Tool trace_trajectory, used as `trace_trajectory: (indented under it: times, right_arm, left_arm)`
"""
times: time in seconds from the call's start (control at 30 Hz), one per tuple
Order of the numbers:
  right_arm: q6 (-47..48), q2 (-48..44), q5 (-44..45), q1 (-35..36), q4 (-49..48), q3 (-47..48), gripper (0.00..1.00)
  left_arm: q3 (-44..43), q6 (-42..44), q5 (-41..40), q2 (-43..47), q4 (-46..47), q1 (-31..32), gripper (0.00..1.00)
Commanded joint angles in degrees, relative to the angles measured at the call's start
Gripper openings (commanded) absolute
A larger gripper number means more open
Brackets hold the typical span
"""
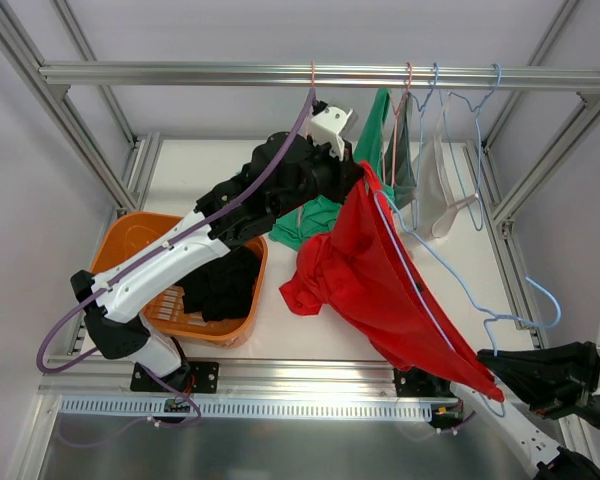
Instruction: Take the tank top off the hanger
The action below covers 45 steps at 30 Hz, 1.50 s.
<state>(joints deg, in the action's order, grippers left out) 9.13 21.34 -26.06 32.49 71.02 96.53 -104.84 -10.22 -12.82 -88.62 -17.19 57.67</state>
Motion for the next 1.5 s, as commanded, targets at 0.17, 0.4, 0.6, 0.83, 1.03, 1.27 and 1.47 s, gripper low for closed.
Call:
trace_trajectory:
  times: [0.17,0.4,0.6,0.83,1.03,1.27,1.47]
  right_arm:
    - [-3.1,-12.5,4.8,-0.1,-34.0,-19.8,0.00]
    - [-12.6,-10.6,1.7,-1.2,-79.7,-38.5,0.00]
    - [-11.6,-2.5,6.9,-1.8,-77.7,-35.3,0.00]
    - [-10.3,2.4,11.8,-2.3,-50.2,-27.1,0.00]
    - [-13.9,11.4,10.5,-2.3,-32.1,-17.8,0.00]
    - [-15.2,21.5,15.2,-1.6,-29.2,-14.1,0.00]
    - [-14.0,30.5,22.9,2.7,-33.1,-10.6,0.00]
  left_arm:
    - [11.4,-3.9,43.0,10.1,5.1,2.7,0.00]
    - [30.8,4.4,55.2,16.3,6.1,17.4,0.00]
    - [40.1,-3.1,23.7,14.4,6.6,19.1,0.00]
    - [44.0,-8.7,0.7,17.4,6.5,19.1,0.32]
    - [45.2,-6.7,3.4,25.9,5.5,19.1,0.99]
    - [43.6,-3.1,14.2,36.7,4.9,19.1,0.99]
    - [42.8,-2.1,8.5,40.7,4.3,19.1,0.99]
